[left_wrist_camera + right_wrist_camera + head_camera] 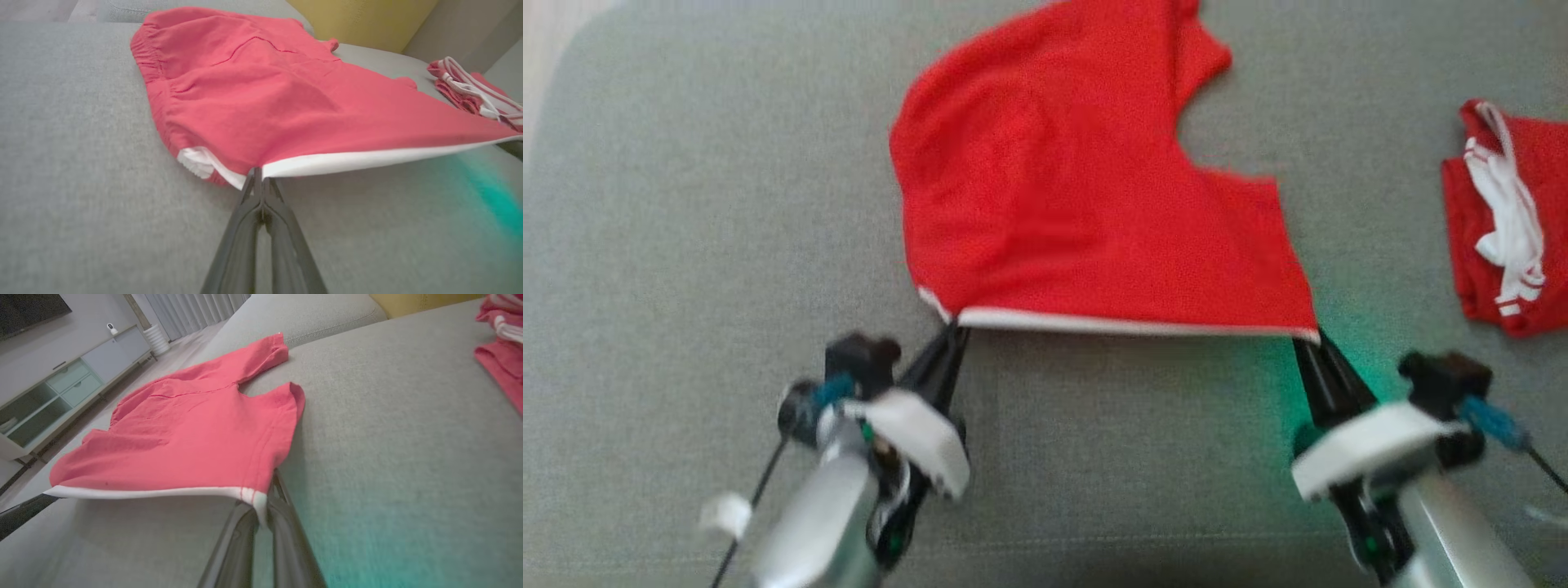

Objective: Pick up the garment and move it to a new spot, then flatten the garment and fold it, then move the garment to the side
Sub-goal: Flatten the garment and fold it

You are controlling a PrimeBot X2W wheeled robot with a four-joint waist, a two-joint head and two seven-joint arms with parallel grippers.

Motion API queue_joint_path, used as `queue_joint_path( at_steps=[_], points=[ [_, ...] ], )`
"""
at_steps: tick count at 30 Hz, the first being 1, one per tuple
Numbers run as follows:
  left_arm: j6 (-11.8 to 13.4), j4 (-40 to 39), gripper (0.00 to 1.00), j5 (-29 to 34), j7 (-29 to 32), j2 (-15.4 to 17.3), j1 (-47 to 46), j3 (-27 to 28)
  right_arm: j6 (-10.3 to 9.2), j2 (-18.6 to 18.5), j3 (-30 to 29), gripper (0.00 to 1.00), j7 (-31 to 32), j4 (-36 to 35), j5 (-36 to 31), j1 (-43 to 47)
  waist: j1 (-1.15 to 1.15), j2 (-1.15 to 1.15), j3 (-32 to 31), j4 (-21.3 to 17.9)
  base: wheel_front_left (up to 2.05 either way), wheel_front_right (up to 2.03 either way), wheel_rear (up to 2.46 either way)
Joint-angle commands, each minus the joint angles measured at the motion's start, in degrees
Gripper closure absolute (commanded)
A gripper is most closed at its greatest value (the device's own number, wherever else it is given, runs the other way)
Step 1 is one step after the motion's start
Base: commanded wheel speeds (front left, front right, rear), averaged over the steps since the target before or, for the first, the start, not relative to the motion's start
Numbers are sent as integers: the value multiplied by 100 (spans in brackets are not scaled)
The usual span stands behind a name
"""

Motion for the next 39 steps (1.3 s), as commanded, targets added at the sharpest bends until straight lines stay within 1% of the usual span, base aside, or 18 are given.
queue_joint_path(
  at_steps=[1, 6, 11, 14, 16, 18, 22, 27, 30, 33, 39],
  points=[
    [98, -273, 100, 26, -9, 256, 43, 222, 20, -107, -80, 100, 85, -316, -76, 156, 1, 0, -177, -20, 0, 0, 0],
    [449, -1831, 100, -19, 559, 566, 1157, 143, 20, 88, -712, 100, 1108, -1899, -538, 1441, 1, 0, -468, -29, 0, 0, 0],
    [825, -3421, 100, -131, 1375, 866, 2153, 70, 20, 359, -1176, 100, 2058, -3317, -839, 2435, 1, 0, -625, -37, 0, 0, 0],
    [1004, -4133, 100, -148, 1757, 1029, 2448, 73, 20, 434, -1334, 100, 2428, -3879, -942, 2696, 1, 0, -633, -30, 0, 0, 0],
    [1046, -4406, 100, -171, 1965, 1113, 2492, 82, 20, 458, -1400, 100, 2594, -4086, -981, 2713, 1, 0, -619, -25, 0, 0, 0],
    [1032, -4552, 100, -223, 2141, 1161, 2422, 96, 20, 436, -1430, 100, 2698, -4204, -1019, 2601, 1, 0, -546, -19, 0, 0, 0],
    [870, -4530, 100, -349, 2410, 1238, 1966, 178, 20, 320, -1490, 100, 2830, -4172, -1012, 2042, 1, 0, -328, 0, 0, 0, 0],
    [529, -4202, 100, -492, 2775, 1307, 997, 265, 20, 47, -1449, 100, 2968, -3692, -897, 885, 1, 0, 149, 56, 0, 0, 0],
    [307, -3885, 100, -568, 2918, 1295, 360, 296, 20, -132, -1333, 100, 2995, -3217, -827, 69, 1, 0, 433, 108, 0, 0, 0],
    [146, -3468, 100, -665, 3014, 1251, -248, 331, 20, -283, -1147, 100, 2973, -2639, -726, -731, 1, 0, 696, 158, 0, 0, 0],
    [-61, -2551, 100, -1068, 3218, 1019, -1204, 319, 20, -425, -759, 100, 2767, -1293, -443, -2154, 1, 0, 1029, 290, 0, 0, 0]
  ],
)
